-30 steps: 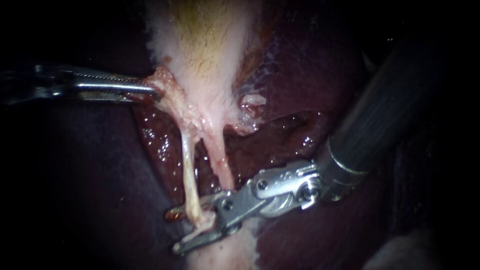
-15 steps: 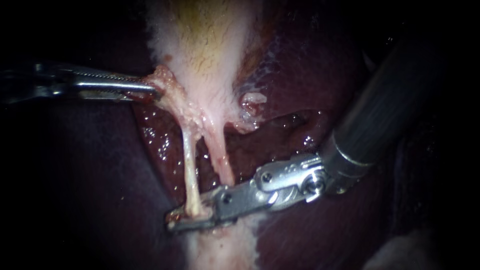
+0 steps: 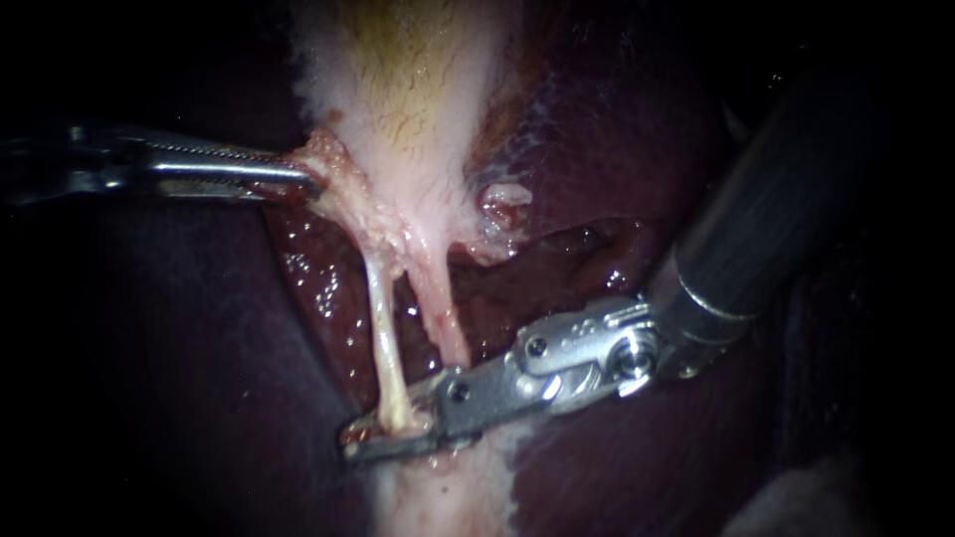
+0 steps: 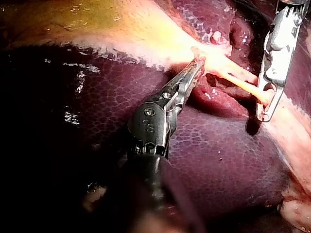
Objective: Clipping first clip left tube
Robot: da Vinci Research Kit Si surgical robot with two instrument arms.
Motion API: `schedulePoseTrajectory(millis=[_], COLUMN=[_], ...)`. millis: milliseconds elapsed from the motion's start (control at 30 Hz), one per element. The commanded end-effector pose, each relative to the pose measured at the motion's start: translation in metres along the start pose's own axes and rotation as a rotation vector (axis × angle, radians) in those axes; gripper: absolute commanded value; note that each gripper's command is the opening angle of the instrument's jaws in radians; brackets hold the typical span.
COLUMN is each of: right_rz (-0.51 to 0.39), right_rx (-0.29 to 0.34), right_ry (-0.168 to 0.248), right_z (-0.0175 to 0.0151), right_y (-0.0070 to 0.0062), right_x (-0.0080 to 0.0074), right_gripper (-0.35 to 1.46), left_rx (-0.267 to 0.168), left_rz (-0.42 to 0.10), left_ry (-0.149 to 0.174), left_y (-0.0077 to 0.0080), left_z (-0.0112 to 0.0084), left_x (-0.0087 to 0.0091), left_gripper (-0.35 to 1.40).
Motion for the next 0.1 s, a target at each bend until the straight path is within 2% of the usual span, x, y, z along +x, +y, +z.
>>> schedulePoseTrajectory(millis=[33,100], right_rz=[0.000,0.006], right_rx=[-0.001,0.000], right_ry=[-0.003,-0.003], right_z=[0.0000,-0.0001], right_y=[0.0001,0.0001], right_x=[-0.0001,-0.0001], right_gripper=[-0.35,-0.35], left_rx=[-0.001,-0.001], left_rz=[0.000,0.000], left_ry=[0.000,0.000], left_y=[0.0000,0.0000], left_z=[0.0000,0.0000], left_x=[0.0000,0.0000], left_gripper=[-0.35,-0.35])
